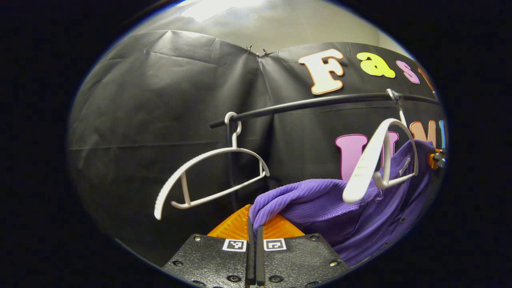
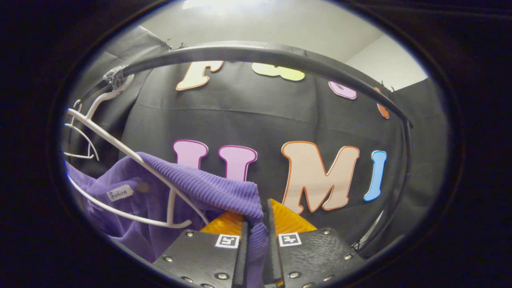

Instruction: Grasp the clothes on the hanger with both hands and then place them into the laundry hamper below.

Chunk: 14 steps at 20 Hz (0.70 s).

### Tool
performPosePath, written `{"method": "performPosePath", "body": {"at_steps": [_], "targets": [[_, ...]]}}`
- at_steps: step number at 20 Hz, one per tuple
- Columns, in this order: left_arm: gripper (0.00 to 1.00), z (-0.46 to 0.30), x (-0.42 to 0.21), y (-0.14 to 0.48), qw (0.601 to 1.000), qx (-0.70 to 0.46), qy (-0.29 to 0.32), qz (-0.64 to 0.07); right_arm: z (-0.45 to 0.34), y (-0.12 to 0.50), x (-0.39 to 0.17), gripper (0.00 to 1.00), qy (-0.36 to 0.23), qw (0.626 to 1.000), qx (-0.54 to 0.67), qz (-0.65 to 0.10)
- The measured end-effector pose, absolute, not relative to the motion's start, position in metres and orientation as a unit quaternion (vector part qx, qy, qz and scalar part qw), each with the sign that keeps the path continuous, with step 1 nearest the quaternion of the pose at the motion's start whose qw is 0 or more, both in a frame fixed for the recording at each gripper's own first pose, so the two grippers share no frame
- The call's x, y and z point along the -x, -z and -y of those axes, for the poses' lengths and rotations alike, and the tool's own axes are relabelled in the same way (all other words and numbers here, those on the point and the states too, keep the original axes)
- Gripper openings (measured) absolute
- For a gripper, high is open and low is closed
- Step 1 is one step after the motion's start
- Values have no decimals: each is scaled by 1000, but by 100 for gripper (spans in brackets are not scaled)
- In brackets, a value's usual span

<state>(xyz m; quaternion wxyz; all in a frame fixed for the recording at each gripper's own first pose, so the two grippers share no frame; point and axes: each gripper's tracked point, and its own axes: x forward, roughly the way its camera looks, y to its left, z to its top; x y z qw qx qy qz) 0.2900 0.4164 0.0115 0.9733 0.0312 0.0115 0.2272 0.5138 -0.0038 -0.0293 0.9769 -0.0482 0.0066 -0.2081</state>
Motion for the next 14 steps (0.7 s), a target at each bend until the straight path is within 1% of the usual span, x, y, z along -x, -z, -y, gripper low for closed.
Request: {"method": "performPosePath", "body": {"at_steps": [3,4,5,6,7,8,14], "targets": [[1,-401,-294,0,977,-31,-213,-14,18,36,-520,22,221,973,57,-15],[1,-398,-295,3,978,-28,-207,-15,23,40,-521,17,226,972,59,-19],[1,-393,-296,5,979,-26,-202,-15,28,44,-522,17,230,971,60,-24],[0,-389,-296,9,980,-25,-198,-17,32,50,-523,17,234,970,61,-30],[0,-384,-298,12,981,-25,-193,-19,37,55,-524,22,237,969,62,-38],[1,-380,-299,16,981,-26,-189,-23,41,62,-523,22,240,968,62,-45],[1,-360,-301,37,985,-37,-163,-43,53,93,-505,22,250,963,69,-79]]}}
